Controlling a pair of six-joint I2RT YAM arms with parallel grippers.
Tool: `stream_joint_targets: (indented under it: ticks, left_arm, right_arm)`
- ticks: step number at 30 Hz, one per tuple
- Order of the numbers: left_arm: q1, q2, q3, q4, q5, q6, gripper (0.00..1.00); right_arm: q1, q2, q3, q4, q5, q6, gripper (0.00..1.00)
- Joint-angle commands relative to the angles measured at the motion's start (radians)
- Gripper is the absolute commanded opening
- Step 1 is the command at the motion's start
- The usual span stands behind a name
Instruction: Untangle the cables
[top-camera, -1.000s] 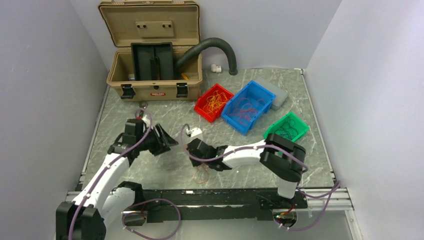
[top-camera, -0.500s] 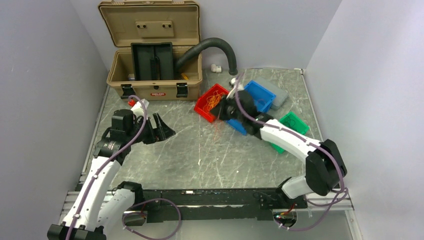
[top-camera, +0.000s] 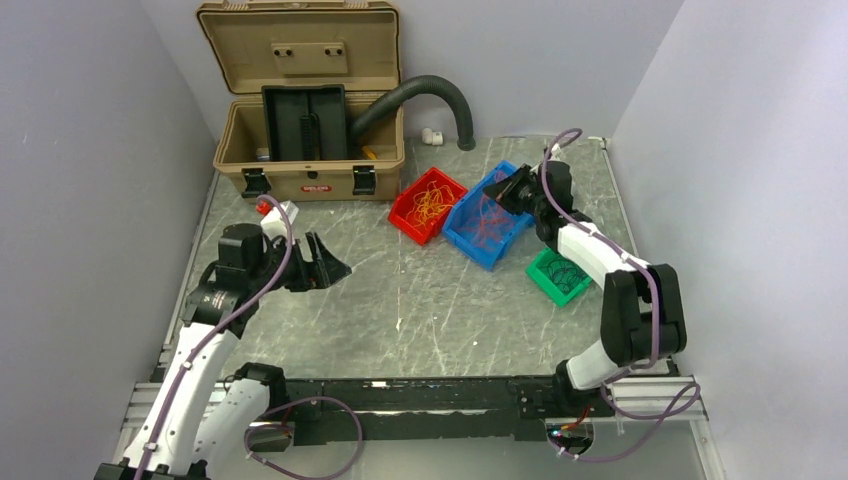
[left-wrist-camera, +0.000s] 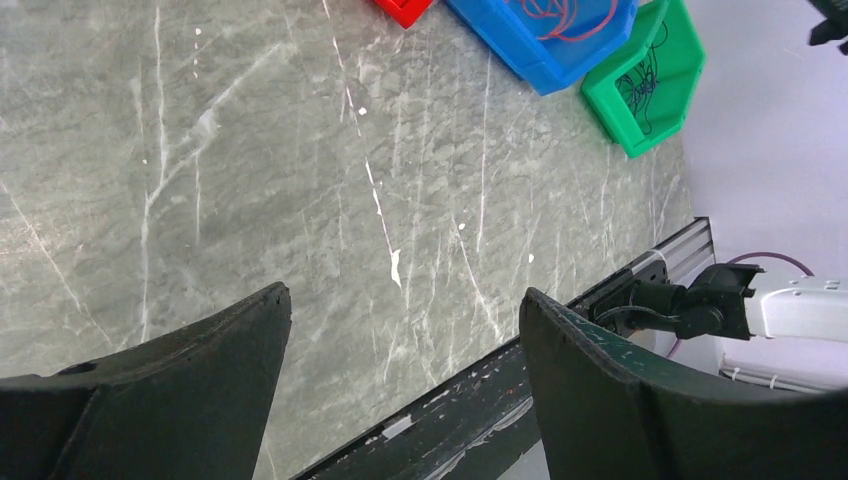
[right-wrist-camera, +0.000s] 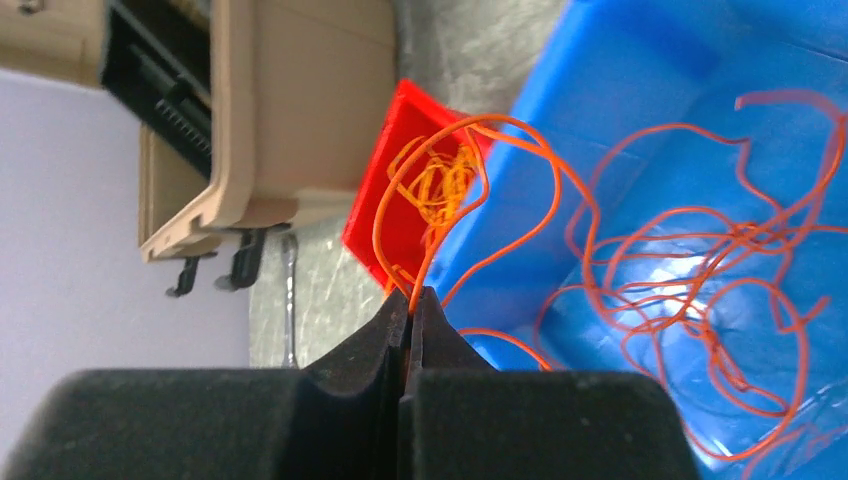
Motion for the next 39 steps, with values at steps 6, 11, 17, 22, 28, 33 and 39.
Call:
stream_joint_targets:
  ticks: [6, 11, 17, 22, 28, 33, 39]
  left_arm:
    - [0.001, -0.019, 0.008, -0.031, -0.026, 0.026, 0.86]
    - [-0.002, -0.022, 0.007, -0.044, -0.047, 0.024, 0.92]
    - [-0.003, -0.012, 0.015, -0.054, -0.091, 0.030, 0.99]
    - [-0.003, -0.012, 0.026, -0.062, -0.171, 0.030, 0.99]
    - [-0.003, -0.093, -0.011, -0.034, -0.345, 0.006, 0.99]
    - [-0.005, -0.194, -0.128, 0.083, -0.340, 0.025, 0.99]
    - [-0.009, -0.334, -0.258, 0.210, -0.419, 0.061, 0.99]
  right_arm:
    - [-0.014, 0.151, 0.030, 0.000, 0.193, -0.006, 0.00]
    - [0.011, 0.207, 0.187, -0.247, 0.349, -0.074, 0.54]
    - [0.018, 0.120, 0.258, -0.365, 0.433, -0.108, 0.73]
    - [0.017, 0.050, 0.334, -0.528, 0.486, -0.157, 0.82]
    - [0.014, -0.205, 0.085, -0.311, 0.328, -0.374, 0.90]
    - [0.015, -0.529, -0.303, 0.097, 0.364, -0.425, 1.00]
    - [0.017, -0.840, -0.618, 0.220, 0.387, -0.533, 1.00]
